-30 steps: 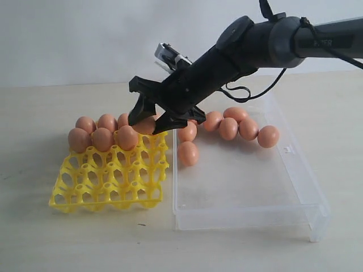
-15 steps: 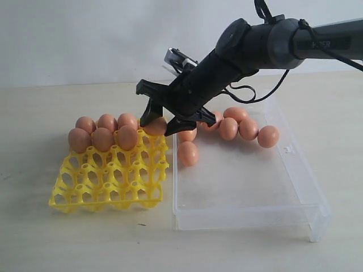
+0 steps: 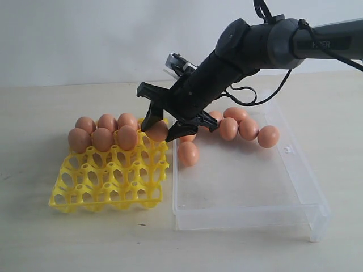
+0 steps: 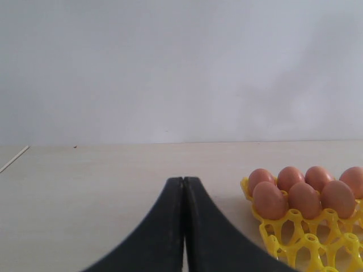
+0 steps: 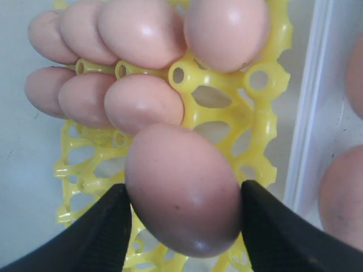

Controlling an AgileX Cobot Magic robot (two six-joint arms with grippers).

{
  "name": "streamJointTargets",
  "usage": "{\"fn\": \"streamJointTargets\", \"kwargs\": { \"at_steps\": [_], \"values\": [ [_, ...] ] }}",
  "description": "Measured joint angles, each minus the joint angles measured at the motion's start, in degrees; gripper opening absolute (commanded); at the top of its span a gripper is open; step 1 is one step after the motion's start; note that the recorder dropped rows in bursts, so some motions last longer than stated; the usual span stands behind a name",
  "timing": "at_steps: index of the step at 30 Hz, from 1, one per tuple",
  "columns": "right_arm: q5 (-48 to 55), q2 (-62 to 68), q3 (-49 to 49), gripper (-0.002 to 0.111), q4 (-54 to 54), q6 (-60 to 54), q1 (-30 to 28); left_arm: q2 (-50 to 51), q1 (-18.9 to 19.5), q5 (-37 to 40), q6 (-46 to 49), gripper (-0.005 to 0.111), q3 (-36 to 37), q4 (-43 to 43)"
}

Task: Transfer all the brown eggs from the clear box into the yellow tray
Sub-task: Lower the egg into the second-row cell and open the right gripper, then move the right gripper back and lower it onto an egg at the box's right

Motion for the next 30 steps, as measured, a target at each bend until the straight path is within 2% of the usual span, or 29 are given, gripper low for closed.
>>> {"fn": "streamJointTargets", "kwargs": {
  "at_steps": [11,20,26,27,28,29,30],
  "values": [
    [0.0,0.0,0.0,0.067,0.0,0.2,0.0,0.0,0.0,0.0,0.0,0.000,0.0,0.0],
    [-0.1,0.0,0.0,0.066,0.0,0.2,0.0,0.0,0.0,0.0,0.0,0.000,0.0,0.0],
    [-1.5,-0.1,0.0,0.039,-0.1,0.2,0.0,0.0,0.0,0.0,0.0,0.000,0.0,0.0],
    [-1.7,-0.3,0.0,0.026,-0.2,0.0,0.0,0.0,0.0,0.0,0.0,0.000,0.0,0.0],
    [-1.9,-1.0,0.0,0.019,-0.8,-0.9,0.0,0.0,0.0,0.0,0.0,0.000,0.0,0.0],
    [-2.1,-1.3,0.0,0.004,-1.5,-1.3,0.0,0.0,0.0,0.0,0.0,0.000,0.0,0.0],
    [-2.0,-2.4,0.0,0.000,-4.6,-1.7,0.0,0.0,0.0,0.0,0.0,0.000,0.0,0.0]
  ]
}}
